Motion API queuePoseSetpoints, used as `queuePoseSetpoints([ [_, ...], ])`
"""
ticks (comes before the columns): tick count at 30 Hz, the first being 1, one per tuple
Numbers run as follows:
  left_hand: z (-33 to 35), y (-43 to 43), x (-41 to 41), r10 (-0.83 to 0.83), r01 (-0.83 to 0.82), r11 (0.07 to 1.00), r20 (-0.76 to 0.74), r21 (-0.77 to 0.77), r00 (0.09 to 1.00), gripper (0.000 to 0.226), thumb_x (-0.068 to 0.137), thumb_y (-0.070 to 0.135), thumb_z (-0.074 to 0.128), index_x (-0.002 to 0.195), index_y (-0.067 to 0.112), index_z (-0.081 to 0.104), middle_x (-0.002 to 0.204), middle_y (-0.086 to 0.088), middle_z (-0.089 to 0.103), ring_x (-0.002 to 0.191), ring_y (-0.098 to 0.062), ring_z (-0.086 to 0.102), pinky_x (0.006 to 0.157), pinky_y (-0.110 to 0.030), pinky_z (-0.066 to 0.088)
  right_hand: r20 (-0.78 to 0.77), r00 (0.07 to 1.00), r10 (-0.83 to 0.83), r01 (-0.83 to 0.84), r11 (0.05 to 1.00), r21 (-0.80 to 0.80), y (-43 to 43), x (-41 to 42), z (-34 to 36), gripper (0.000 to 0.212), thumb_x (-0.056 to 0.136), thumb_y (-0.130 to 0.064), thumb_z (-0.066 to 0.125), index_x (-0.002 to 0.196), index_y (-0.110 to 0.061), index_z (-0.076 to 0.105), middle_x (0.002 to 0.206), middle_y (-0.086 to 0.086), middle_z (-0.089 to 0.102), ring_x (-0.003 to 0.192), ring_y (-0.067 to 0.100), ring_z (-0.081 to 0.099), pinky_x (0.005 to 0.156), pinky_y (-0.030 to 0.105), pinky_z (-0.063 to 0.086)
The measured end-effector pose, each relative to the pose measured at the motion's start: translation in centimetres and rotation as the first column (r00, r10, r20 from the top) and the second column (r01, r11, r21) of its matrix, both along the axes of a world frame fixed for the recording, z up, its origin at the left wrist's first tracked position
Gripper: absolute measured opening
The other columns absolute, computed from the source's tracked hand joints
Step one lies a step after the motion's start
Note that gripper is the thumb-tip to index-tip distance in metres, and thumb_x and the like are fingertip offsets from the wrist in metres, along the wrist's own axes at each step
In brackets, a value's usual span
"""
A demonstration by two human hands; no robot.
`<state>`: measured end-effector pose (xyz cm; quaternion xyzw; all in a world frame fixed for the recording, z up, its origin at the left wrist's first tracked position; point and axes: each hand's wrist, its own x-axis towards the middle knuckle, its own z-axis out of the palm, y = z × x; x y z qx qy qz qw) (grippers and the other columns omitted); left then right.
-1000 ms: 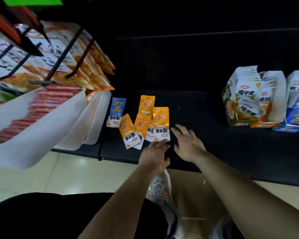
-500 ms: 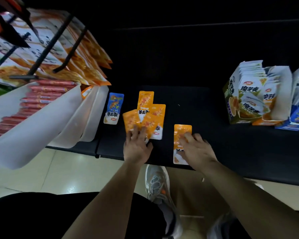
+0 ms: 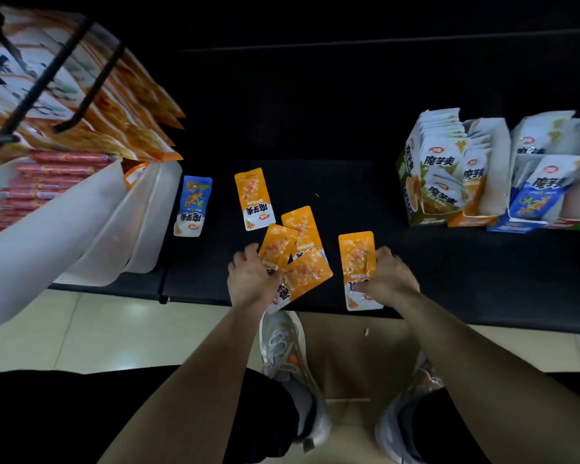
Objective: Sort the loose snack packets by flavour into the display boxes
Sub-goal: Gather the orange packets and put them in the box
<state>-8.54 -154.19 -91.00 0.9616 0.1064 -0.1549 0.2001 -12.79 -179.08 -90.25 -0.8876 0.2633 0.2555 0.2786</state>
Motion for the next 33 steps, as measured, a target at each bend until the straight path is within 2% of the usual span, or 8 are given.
queuePoseSetpoints([
  [7,0.8,-0.6,1.1,0.028,-0.027,1.000,-0.108,0.011,0.994,0.063,0.080,0.033,0.076,0.132,0.018,0.044,0.131,-0.013,0.040,0.118,-0.036,0.044,0.097,-0.045,0.044,0.124,0.980,-0.156,0.117,0.954,0.274,-2.2,-0.4,1.6,0.038,0.090,-0.017,0.071,0.123,-0.024,0.053,0.110,0.002,0.064,0.094,0.018,0.061,0.066,0.030,0.046],
  [11,2.2,-3.0,1.5,-0.172,0.182,0.981,0.147,-0.061,0.974,0.063,0.080,0.050,0.071,0.135,0.031,0.048,0.139,-0.001,0.041,0.125,-0.028,0.039,0.101,-0.041,0.042,0.078,0.995,-0.065,0.029,0.917,0.398,-3.4,0.5,3.2,0.029,0.090,-0.017,0.070,0.117,-0.027,0.066,0.109,0.001,0.067,0.099,0.017,0.064,0.078,0.035,0.054],
  [17,6.0,-9.1,0.9,-0.579,0.586,0.807,0.100,-0.065,0.809,0.064,0.080,0.053,0.070,0.139,0.044,0.046,0.122,0.013,0.065,0.119,-0.015,0.053,0.102,-0.036,0.030,0.233,0.972,0.016,-0.124,0.880,0.459,-3.0,2.7,6.2,0.027,0.083,-0.012,0.080,0.105,-0.024,0.069,0.090,-0.010,0.067,0.086,0.010,0.065,0.061,0.011,0.045],
  [22,5.1,-4.2,2.3,-0.170,0.118,0.899,-0.088,-0.422,0.982,0.025,0.084,0.028,0.076,0.106,0.027,0.064,0.099,0.006,0.070,0.086,-0.015,0.068,0.080,-0.045,0.059,0.345,0.923,-0.173,0.038,0.931,0.364,0.3,3.0,4.7,0.031,0.094,-0.027,0.067,0.124,-0.028,0.058,0.109,-0.009,0.068,0.097,0.009,0.064,0.082,0.026,0.053],
  [24,5.2,-1.0,3.1,0.046,-0.084,0.911,-0.102,-0.404,0.994,0.025,0.086,0.025,0.075,0.108,0.022,0.063,0.099,0.001,0.070,0.081,-0.015,0.068,0.073,-0.038,0.060,0.322,0.929,0.183,-0.238,0.961,0.139,2.4,2.0,3.1,0.039,0.097,-0.018,0.056,0.134,-0.028,0.055,0.131,-0.004,0.061,0.115,0.017,0.058,0.096,0.037,0.052],
  [27,5.2,2.9,2.8,0.282,-0.291,0.898,-0.074,-0.330,0.956,0.026,0.088,0.022,0.072,0.108,0.010,0.061,0.094,-0.008,0.068,0.069,-0.015,0.063,0.059,-0.026,0.050,0.228,0.659,0.716,-0.705,0.694,-0.142,6.1,0.8,1.3,0.059,0.090,-0.012,0.057,0.145,-0.031,0.045,0.152,-0.006,0.037,0.135,0.023,0.036,0.104,0.042,0.042],
  [29,4.7,4.4,2.0,0.346,-0.358,0.878,-0.095,-0.318,0.933,0.028,0.085,0.024,0.073,0.106,0.008,0.062,0.097,-0.012,0.070,0.081,-0.025,0.067,0.072,-0.034,0.056,0.182,0.576,0.797,-0.763,0.604,-0.230,7.9,0.7,0.5,0.069,0.089,-0.016,0.065,0.149,-0.032,0.036,0.156,-0.007,0.028,0.141,0.025,0.026,0.106,0.046,0.037],
  [33,3.8,4.7,1.4,0.389,-0.413,0.833,-0.143,-0.367,0.910,0.031,0.085,0.025,0.074,0.110,0.009,0.064,0.100,-0.011,0.071,0.089,-0.027,0.068,0.080,-0.038,0.056,0.110,0.640,0.761,-0.690,0.631,-0.354,8.7,1.0,0.2,0.077,0.085,-0.023,0.073,0.149,-0.023,0.031,0.146,0.004,0.036,0.134,0.029,0.032,0.107,0.046,0.034],
])
